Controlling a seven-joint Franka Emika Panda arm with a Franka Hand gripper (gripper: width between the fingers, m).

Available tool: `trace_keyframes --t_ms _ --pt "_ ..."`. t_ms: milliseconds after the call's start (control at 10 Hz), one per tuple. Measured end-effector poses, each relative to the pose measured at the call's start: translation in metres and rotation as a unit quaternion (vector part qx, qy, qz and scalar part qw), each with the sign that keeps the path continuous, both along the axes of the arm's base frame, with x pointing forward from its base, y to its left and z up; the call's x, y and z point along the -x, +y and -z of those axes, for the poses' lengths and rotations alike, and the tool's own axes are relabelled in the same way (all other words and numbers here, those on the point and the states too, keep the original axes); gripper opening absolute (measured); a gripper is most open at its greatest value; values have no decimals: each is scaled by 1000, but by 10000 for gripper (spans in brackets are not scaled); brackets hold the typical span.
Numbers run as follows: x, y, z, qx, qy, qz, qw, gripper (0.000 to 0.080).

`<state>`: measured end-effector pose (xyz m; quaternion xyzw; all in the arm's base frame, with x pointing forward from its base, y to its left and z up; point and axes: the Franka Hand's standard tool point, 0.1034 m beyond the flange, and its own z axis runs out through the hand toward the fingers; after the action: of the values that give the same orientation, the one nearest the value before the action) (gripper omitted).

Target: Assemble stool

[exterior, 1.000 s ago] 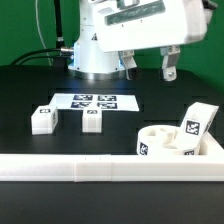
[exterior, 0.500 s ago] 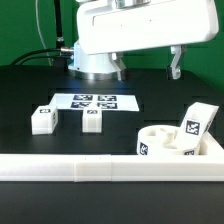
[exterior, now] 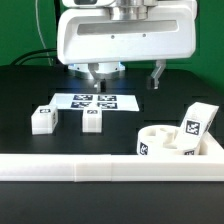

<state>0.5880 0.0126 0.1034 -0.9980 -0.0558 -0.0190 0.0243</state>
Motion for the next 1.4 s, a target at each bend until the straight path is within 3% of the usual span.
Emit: trace_keyframes --t_ms 300,600,800,1200,1400 --pt "1 -1 1 3 -2 -61 998 649" --pt "32 -37 28 22 -6 -40 999 649" --pt "42 -65 41 33 -22 -48 998 649" --pt "44 -60 42 28 -8 -41 999 649" --pt "54 -57 50 20 77 43 996 649"
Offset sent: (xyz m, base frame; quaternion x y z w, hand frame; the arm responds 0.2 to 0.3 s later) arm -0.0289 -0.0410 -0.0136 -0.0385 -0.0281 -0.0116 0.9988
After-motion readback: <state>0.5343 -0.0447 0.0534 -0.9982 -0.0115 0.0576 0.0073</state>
